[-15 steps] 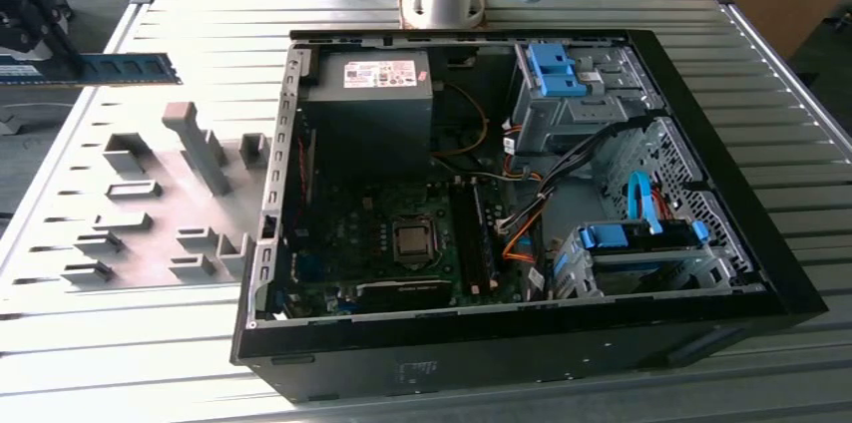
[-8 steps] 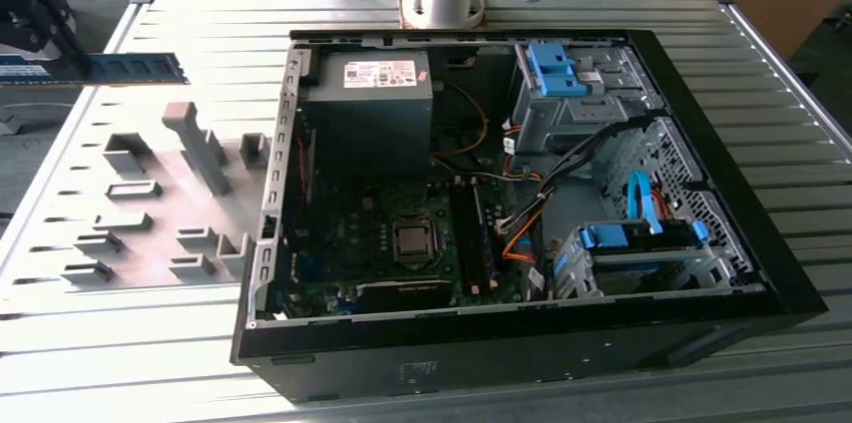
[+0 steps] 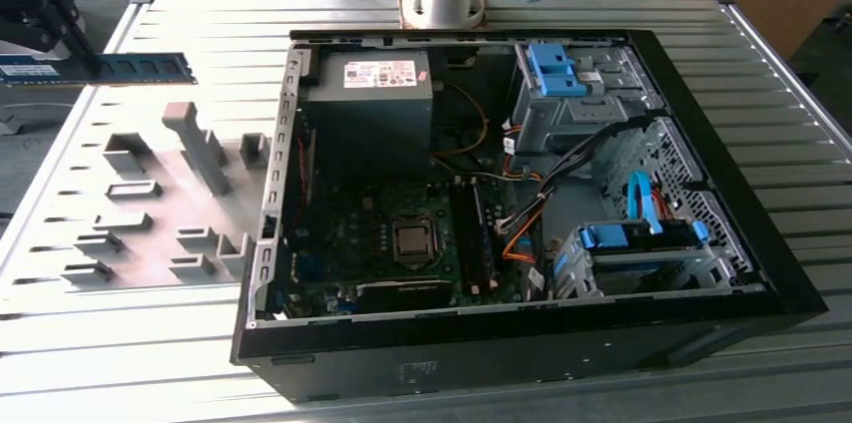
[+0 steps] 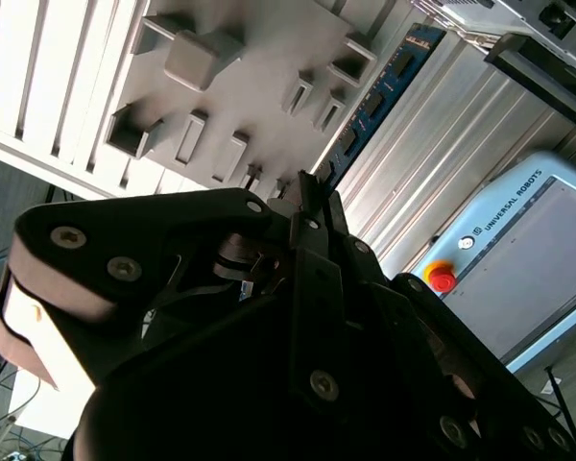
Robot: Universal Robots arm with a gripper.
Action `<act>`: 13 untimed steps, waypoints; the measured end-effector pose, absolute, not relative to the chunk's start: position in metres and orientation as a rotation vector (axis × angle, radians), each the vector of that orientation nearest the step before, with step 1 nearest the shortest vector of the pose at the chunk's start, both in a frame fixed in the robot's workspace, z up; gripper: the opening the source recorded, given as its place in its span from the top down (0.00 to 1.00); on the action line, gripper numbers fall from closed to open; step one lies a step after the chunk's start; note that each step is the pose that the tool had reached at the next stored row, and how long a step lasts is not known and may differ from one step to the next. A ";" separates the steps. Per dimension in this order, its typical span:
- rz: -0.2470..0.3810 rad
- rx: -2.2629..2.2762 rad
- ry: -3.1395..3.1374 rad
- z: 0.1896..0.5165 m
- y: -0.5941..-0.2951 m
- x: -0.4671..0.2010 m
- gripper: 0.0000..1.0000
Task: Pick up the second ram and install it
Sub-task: 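Pick up the second ram and move it above second insertion slot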
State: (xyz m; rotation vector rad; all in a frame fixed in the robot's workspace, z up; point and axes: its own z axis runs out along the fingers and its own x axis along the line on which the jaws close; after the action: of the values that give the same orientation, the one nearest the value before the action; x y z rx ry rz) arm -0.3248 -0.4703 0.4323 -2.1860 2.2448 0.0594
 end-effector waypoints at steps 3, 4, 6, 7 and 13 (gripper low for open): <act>0.059 -2.186 2.245 0.432 -0.470 -0.323 0.86; 0.059 -2.186 2.245 0.432 -0.470 -0.322 0.86; 0.059 -2.186 2.245 0.432 -0.470 -0.320 0.86; 0.059 -2.186 2.245 0.432 -0.470 -0.319 0.86; 0.059 -2.186 2.245 0.432 -0.470 -0.314 0.86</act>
State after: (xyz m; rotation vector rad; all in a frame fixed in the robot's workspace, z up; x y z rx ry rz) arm -0.3142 -0.4703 0.4323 -2.1860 2.2448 0.0593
